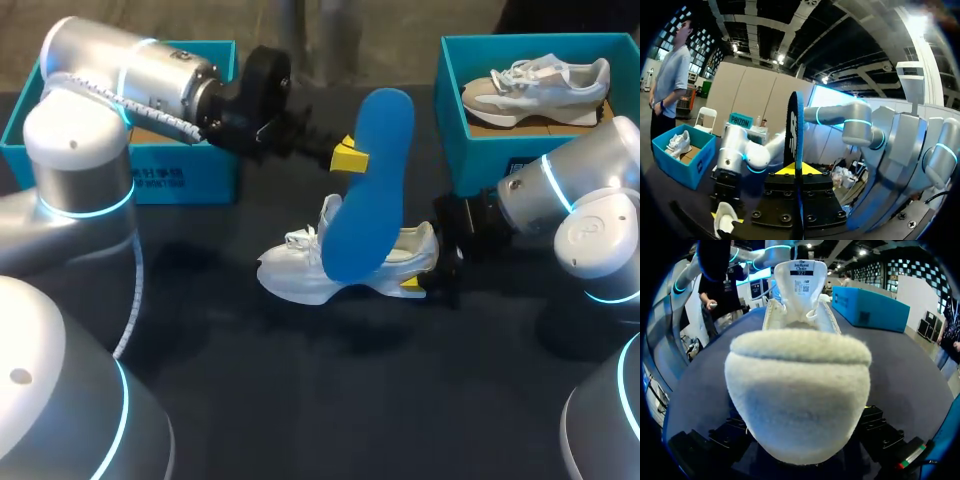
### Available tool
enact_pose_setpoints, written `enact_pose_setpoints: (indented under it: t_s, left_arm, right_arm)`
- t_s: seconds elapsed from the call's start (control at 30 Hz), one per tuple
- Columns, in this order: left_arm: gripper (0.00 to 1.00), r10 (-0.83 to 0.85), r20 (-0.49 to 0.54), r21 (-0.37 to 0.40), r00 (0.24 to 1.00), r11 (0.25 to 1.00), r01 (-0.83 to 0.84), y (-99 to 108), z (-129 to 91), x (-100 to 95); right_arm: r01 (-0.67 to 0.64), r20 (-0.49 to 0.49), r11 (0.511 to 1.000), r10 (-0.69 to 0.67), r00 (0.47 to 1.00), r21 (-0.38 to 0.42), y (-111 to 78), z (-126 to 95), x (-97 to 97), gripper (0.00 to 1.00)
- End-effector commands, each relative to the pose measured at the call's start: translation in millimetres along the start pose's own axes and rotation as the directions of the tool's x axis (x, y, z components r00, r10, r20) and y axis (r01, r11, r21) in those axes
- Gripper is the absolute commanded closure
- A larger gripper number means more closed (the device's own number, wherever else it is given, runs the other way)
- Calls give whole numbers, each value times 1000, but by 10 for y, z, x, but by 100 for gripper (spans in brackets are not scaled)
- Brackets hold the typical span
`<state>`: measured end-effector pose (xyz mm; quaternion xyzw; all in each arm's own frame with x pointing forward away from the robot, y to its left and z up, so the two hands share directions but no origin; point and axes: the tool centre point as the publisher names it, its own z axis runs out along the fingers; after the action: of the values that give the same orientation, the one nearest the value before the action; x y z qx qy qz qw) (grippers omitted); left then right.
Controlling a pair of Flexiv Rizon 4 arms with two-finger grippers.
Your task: Take the shoe out of the shoebox, open the shoe tongue, remove and reinsert the insole, then place the shoe into the shoebox
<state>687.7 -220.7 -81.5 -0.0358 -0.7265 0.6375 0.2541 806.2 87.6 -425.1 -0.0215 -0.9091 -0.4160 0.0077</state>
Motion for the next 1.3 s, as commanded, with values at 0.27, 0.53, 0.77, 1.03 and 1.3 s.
enact_pose_setpoints:
  t_s: [0.27, 0.53, 0.77, 1.03, 1.3]
  left_arm:
    - [100, -198, -30, 65, 980, 978, 199, -138, 76, 467]
    - [100, -310, 47, 128, 950, 945, 302, -260, 62, 719]
    - [100, -329, 41, 182, 943, 931, 317, -315, 15, 926]
    - [100, -312, 23, 181, 950, 936, 303, -469, 23, 1162]
    - [100, -296, -18, 176, 955, 939, 294, -610, 72, 1252]
  right_arm:
    - [0, 0, 1000, 0, 1000, 3, -4, 9, -4, 100]
    - [0, 0, 1000, 0, 1000, 3, -4, 9, -4, 100]
    - [0, 0, 1000, 0, 1000, 3, -4, 9, -4, 100]
    - [0, 0, 1000, 0, 1000, 3, -4, 9, -4, 100]
    - [0, 0, 1000, 0, 1000, 3, -4, 9, -4, 100]
